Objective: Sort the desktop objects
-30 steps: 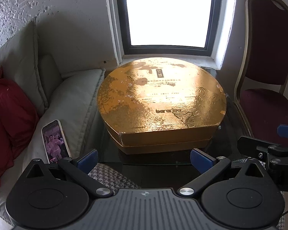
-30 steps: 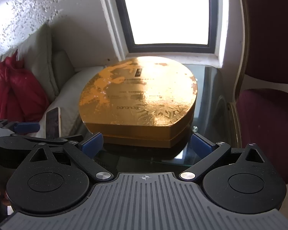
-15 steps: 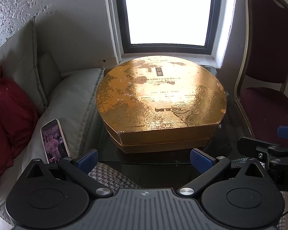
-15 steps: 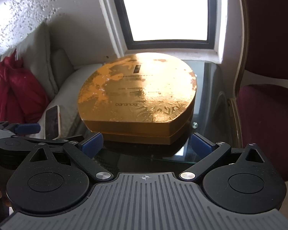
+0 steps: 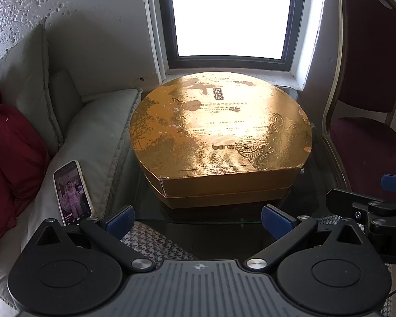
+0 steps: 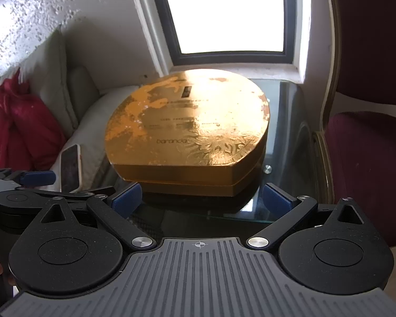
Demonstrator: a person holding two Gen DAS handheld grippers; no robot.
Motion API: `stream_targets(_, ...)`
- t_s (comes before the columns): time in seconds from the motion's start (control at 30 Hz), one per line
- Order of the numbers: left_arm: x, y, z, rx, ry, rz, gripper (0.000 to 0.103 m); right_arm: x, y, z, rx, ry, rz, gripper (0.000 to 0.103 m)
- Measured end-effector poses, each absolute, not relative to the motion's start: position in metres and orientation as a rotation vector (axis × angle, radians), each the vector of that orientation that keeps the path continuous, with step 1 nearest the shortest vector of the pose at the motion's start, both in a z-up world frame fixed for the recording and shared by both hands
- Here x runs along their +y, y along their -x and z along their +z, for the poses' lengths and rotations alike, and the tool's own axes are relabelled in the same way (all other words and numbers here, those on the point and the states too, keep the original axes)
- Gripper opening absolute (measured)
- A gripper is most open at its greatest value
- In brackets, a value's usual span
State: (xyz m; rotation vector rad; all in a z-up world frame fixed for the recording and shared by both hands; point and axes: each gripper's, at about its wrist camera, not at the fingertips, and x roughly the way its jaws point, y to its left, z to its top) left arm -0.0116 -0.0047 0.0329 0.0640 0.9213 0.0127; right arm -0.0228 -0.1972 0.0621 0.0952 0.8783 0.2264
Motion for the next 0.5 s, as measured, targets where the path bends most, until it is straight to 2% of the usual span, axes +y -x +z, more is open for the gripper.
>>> stream_targets(0.5, -0.0068, 0.0061, 0.0286, 0.937, -0.062, 0.003, 0.102, -0.1984, 0.0195, 0.057, 0.892, -0.108, 0.218, 0.101)
